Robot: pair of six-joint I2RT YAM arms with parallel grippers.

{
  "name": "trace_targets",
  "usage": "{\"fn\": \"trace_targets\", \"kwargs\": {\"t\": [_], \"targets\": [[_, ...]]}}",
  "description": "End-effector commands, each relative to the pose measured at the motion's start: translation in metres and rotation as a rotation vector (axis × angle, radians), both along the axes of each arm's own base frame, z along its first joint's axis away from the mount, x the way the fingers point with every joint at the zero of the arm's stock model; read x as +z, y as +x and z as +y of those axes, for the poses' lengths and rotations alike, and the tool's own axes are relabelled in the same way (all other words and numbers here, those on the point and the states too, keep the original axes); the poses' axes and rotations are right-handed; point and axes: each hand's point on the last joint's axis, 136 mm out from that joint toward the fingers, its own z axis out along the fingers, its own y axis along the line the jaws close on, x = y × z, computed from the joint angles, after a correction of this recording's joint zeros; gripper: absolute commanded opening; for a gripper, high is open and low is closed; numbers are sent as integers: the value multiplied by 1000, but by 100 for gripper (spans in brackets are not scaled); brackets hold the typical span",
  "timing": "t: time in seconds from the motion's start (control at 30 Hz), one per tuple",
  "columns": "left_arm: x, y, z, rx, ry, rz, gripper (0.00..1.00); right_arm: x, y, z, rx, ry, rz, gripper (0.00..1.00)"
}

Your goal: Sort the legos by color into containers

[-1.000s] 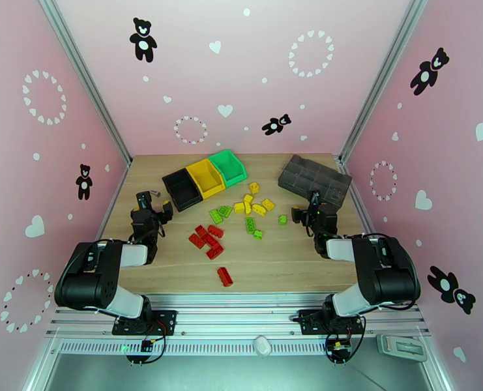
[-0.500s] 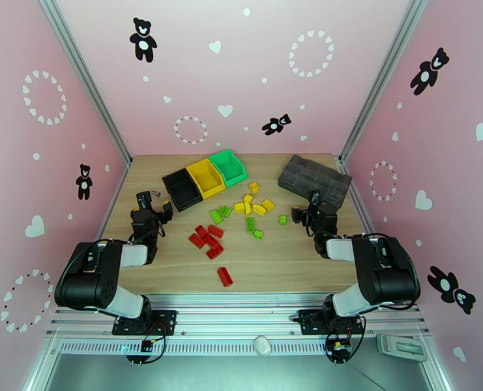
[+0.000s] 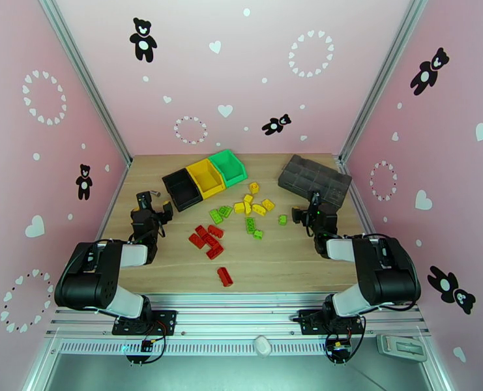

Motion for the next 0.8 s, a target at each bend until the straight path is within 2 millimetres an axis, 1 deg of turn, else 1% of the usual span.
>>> {"fn": "trace_targets", "kwargs": {"t": [0.0,0.07,0.13,0.17,0.2,0.23,0.3,0.4,0.43,0.47,0.5,0.53,0.57,0.6,0.63,0.73,0.77], "targets": [[22,-6,5,35,6,-37,99,27,-1,-20,-112,7,-34,99],[37,-15,4,31,9,-70,98,43,-7,-21,-117,6,-65,99],[60,-27,3,34,-6,-119,98,64,-13,-24,-137,12,-75,99],[69,-31,3,37,-21,-133,99,71,-15,-28,-164,18,-51,99],[83,-38,3,44,-38,-150,98,82,-17,-33,-209,40,-26,99],[91,-43,4,61,-54,-144,98,87,-21,-37,-249,58,15,99],[110,-59,12,139,-95,-121,99,99,-30,-44,-325,97,101,99],[123,-90,32,299,-175,-60,98,102,-45,-44,-400,165,242,99],[127,-101,39,360,-210,-54,99,100,-49,-44,-422,186,290,99],[125,-116,47,439,-260,-36,98,95,-54,-43,-442,203,349,99],[124,-128,54,508,-314,-32,98,92,-55,-40,-440,215,400,99],[123,-135,55,537,-355,-21,98,88,-56,-36,-436,231,443,99],[121,-139,54,540,-399,-3,98,84,-58,-29,-427,262,494,99],[119,-137,48,504,-442,24,98,81,-58,-19,-392,297,538,97],[117,-135,42,476,-468,50,98,80,-57,-10,-358,333,573,91],[108,-130,21,412,-564,147,99,77,-56,31,-212,494,660,71],[105,-128,14,394,-607,176,98,77,-57,44,-169,526,686,67]]}}
